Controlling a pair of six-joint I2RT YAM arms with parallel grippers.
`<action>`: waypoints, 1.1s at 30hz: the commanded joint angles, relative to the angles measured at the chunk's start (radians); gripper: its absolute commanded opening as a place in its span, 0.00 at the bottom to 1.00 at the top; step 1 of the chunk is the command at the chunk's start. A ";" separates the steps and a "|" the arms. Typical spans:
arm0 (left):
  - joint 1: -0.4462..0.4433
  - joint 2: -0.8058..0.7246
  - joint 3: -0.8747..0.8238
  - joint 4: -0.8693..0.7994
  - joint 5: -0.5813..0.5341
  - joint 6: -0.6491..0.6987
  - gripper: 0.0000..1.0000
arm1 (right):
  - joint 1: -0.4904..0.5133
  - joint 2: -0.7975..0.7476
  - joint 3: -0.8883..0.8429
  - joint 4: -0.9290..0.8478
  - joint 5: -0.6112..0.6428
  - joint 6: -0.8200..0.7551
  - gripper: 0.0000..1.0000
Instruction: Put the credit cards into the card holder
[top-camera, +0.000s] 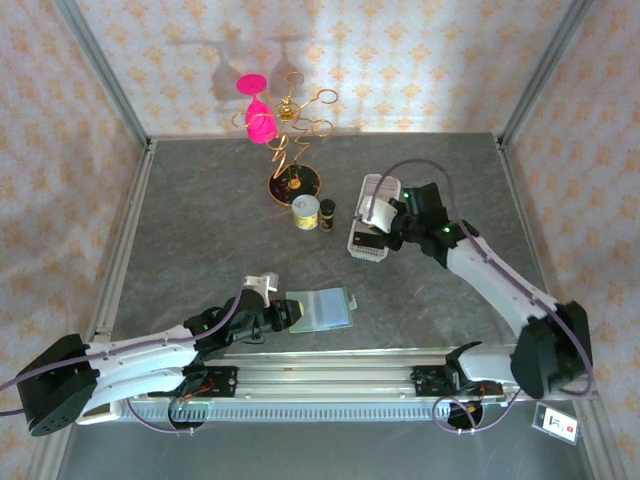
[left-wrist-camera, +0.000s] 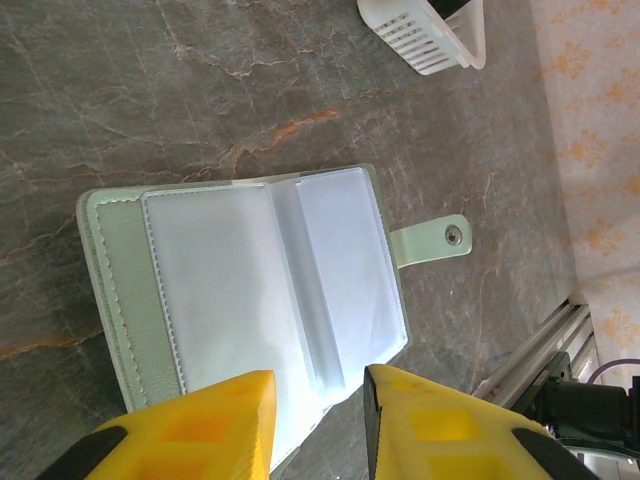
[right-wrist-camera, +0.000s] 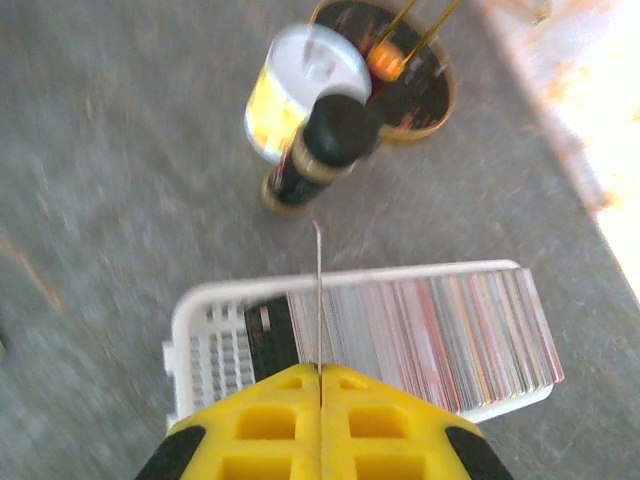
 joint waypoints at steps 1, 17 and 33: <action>-0.004 -0.014 0.041 -0.060 -0.002 0.000 0.29 | 0.000 -0.120 -0.061 0.097 -0.089 0.294 0.00; -0.043 0.083 0.142 -0.225 -0.092 -0.017 0.08 | 0.155 -0.378 -0.372 0.277 -0.063 1.610 0.00; -0.042 0.162 0.119 -0.187 -0.086 -0.015 0.00 | 0.520 -0.149 -0.538 0.573 0.145 1.797 0.00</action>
